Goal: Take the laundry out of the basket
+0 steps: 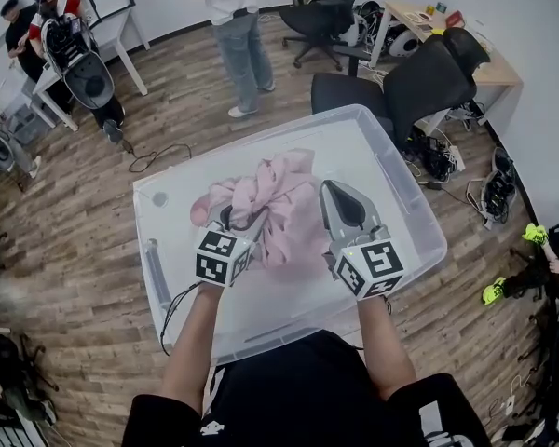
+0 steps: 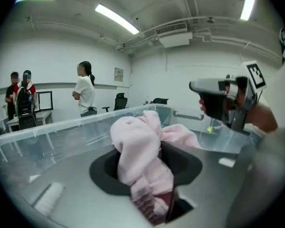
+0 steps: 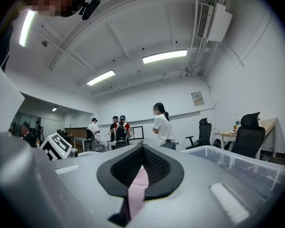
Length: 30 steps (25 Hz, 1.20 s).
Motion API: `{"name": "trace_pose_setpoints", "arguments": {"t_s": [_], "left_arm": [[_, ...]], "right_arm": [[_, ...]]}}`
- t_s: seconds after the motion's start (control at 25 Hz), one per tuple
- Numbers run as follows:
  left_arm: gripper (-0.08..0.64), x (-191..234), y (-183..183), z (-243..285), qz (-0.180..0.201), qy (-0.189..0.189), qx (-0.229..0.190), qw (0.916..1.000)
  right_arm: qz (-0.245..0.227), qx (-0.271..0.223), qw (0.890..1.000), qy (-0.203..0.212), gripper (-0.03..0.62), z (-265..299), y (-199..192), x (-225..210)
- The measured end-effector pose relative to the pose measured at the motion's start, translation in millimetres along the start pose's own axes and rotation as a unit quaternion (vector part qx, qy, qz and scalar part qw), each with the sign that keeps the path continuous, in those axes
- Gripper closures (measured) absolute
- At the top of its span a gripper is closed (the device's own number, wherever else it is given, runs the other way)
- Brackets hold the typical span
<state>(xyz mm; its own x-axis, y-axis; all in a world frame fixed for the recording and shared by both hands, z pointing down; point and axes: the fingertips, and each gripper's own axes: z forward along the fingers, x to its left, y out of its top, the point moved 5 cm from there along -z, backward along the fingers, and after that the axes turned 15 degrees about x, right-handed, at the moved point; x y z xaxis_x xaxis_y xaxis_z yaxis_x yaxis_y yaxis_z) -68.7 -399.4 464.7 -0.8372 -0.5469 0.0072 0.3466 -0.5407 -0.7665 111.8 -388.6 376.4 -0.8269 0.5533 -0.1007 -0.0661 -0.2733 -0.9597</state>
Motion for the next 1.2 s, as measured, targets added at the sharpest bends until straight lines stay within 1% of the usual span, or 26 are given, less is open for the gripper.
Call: {"name": "trace_pose_setpoints", "arguments": {"t_s": [0.2, 0.48, 0.68, 1.0, 1.2], "left_arm": [[0.37, -3, 29, -32, -0.002, 0.01, -0.055, 0.9984], [0.37, -10, 57, -74, 0.0, 0.027, -0.119, 0.9925], [0.37, -16, 63, -93, 0.009, 0.037, -0.149, 0.9881], [0.37, -31, 79, -116, 0.016, 0.053, -0.187, 0.9808], [0.371, -43, 85, -126, 0.024, 0.054, -0.201, 0.9778]], "right_arm": [[-0.005, 0.0, 1.0, 0.009, 0.597, 2, 2, 4], [-0.013, -0.003, 1.0, 0.016, 0.597, -2, 7, 8], [-0.023, -0.006, 0.999, 0.021, 0.597, -3, 7, 13], [-0.043, -0.024, 0.998, 0.035, 0.597, -9, 25, 16], [-0.04, -0.029, 0.998, 0.045, 0.597, -13, 25, 18]]}}
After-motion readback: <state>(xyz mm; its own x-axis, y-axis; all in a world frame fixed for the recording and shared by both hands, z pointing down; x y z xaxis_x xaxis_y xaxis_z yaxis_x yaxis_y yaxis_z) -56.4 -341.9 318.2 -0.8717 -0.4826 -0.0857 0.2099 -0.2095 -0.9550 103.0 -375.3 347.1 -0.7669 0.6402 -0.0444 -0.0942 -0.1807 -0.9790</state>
